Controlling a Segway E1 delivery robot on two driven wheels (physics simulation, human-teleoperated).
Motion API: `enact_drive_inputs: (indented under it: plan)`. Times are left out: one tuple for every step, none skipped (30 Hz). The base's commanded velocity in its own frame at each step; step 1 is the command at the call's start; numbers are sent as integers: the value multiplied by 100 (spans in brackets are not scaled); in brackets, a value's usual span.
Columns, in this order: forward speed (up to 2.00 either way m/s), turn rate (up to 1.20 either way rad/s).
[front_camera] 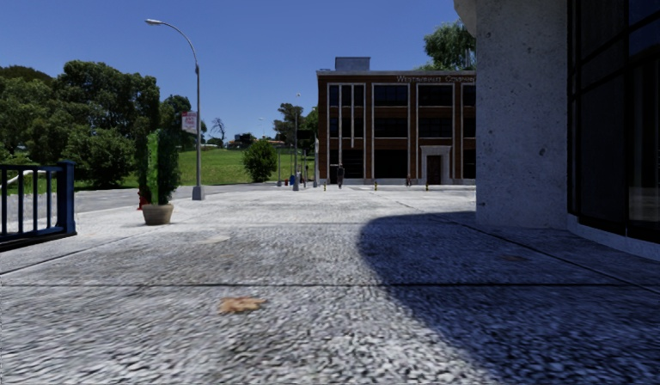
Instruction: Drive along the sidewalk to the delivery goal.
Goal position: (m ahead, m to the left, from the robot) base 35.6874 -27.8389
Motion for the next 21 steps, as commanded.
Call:
enact_drive_inputs:
  plan:
    - [200,0]
    - [200,0]
    - [200,0]
    - [200,0]
    - [200,0]
    - [200,0]
    - [200,0]
    - [200,0]
    - [200,0]
    - [200,0]
    - [200,0]
    - [200,0]
    - [200,0]
    - [200,0]
    - [200,0]
    - [200,0]
    - [200,0]
    - [200,0]
    - [200,0]
    - [200,0]
    - [200,0]
